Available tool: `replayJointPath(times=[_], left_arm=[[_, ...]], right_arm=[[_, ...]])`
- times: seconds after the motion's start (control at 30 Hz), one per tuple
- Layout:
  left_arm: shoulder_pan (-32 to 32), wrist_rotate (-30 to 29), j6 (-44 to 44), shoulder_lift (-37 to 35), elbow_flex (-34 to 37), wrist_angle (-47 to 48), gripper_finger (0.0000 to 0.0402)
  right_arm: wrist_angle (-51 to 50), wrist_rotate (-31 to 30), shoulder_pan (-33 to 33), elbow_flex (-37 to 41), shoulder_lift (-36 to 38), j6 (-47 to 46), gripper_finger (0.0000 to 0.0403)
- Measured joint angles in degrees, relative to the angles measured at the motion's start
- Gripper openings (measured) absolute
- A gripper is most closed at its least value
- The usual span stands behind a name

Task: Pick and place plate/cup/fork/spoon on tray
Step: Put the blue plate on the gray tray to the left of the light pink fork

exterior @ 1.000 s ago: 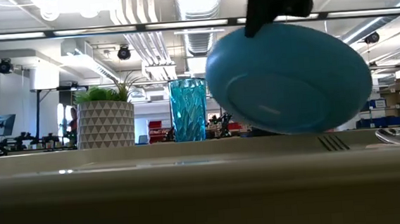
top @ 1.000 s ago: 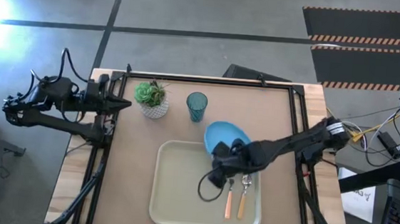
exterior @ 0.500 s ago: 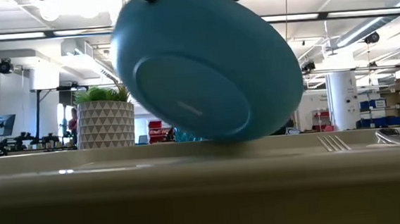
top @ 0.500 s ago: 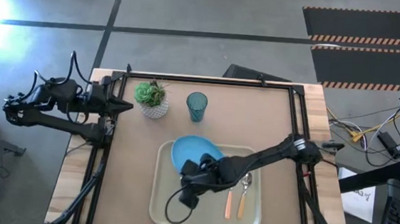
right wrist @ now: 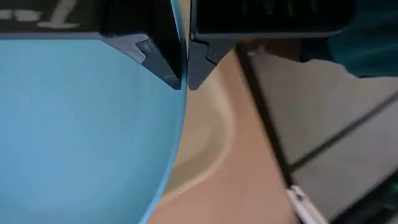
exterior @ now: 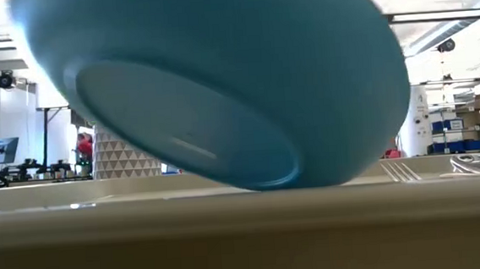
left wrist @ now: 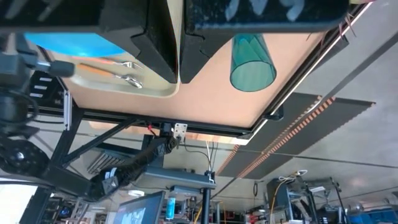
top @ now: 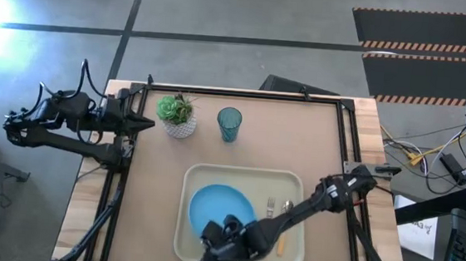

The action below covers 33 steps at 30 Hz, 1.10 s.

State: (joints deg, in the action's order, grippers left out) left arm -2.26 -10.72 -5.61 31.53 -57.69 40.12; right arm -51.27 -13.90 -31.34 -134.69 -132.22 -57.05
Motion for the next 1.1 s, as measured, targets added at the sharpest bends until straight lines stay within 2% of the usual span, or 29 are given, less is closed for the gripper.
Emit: replayJointPath(times=[0.2, 0.37, 0.63, 1.1], left_arm=[[0.0, 0.1, -0.2, 0.4, 0.0, 0.0, 0.0], [0.0, 3.9, -2.8, 0.6, 0.0, -0.1, 0.0], [0.0, 6.0, -3.1, 0.7, 0.0, -0.1, 0.0], [0.0, 6.0, -3.1, 0.7, 0.0, -0.1, 0.0]], right_arm=[[4.4, -3.0, -3.4, 0.0, -1.5, -2.0, 0.0009], [2.5, -4.2, -5.1, 0.1, -2.1, -3.9, 0.0009], [2.0, -2.7, -4.7, 0.3, -5.5, -3.3, 0.0009], [2.3, -0.7, -2.6, 1.7, -5.7, 1.4, 0.0009]])
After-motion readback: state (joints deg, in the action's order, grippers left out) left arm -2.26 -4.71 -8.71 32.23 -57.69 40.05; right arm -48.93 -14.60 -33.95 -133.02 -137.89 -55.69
